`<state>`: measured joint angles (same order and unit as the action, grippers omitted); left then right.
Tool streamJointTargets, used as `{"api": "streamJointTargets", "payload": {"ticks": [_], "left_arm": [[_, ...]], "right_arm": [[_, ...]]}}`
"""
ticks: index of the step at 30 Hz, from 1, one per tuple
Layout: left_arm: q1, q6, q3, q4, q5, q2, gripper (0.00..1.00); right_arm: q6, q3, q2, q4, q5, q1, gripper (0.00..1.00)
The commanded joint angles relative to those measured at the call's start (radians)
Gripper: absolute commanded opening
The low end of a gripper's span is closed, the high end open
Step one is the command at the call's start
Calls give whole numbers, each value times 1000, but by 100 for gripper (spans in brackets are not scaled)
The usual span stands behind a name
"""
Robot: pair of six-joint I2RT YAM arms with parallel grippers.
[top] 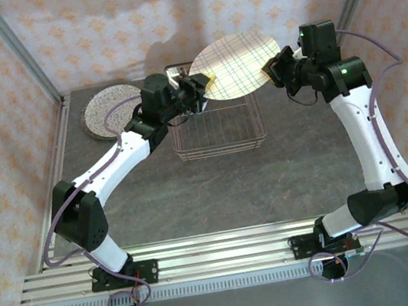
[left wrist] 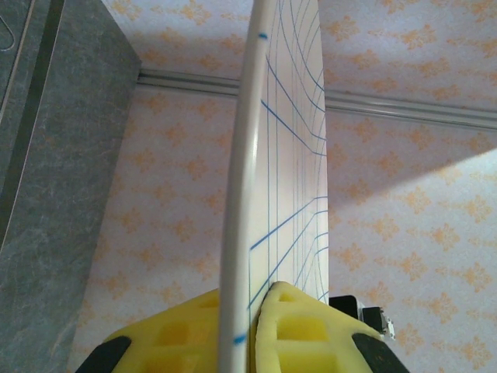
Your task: Unload the plates from the dish rack
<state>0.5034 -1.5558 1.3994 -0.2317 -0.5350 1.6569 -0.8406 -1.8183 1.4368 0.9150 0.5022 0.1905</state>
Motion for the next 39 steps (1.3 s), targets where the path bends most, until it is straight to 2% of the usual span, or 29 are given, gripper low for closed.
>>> {"api": "streamJointTargets", "payload": {"ticks": [1, 6, 8, 15, 20, 25, 32, 39], "left_arm": [[18, 105, -11, 8, -10, -45, 0], [2, 83, -36, -41, 7, -71, 0], [-9, 76, -40, -54, 11, -83, 0], [-60, 74, -54, -55, 3, -123, 0], [-97, 69, -71, -58, -2, -151, 0], [-150, 62, -85, -59, -18, -176, 0], [-238, 83, -110, -20, -25, -222, 0], [-331, 114, -138, 15, -33, -257, 0]], "right_arm": [[84, -2, -23, -13, 1, 10, 14], [112, -22, -22, 15, -18, 9, 44], [127, -30, -25, 27, -27, 9, 52], [190, -37, -45, 5, -17, 9, 67], [245, -43, -50, -12, 3, 22, 70], [334, -3, -75, -97, 13, 85, 70], [530, 82, -127, -253, -85, 223, 70], [691, 166, -168, -385, -153, 313, 72]]}}
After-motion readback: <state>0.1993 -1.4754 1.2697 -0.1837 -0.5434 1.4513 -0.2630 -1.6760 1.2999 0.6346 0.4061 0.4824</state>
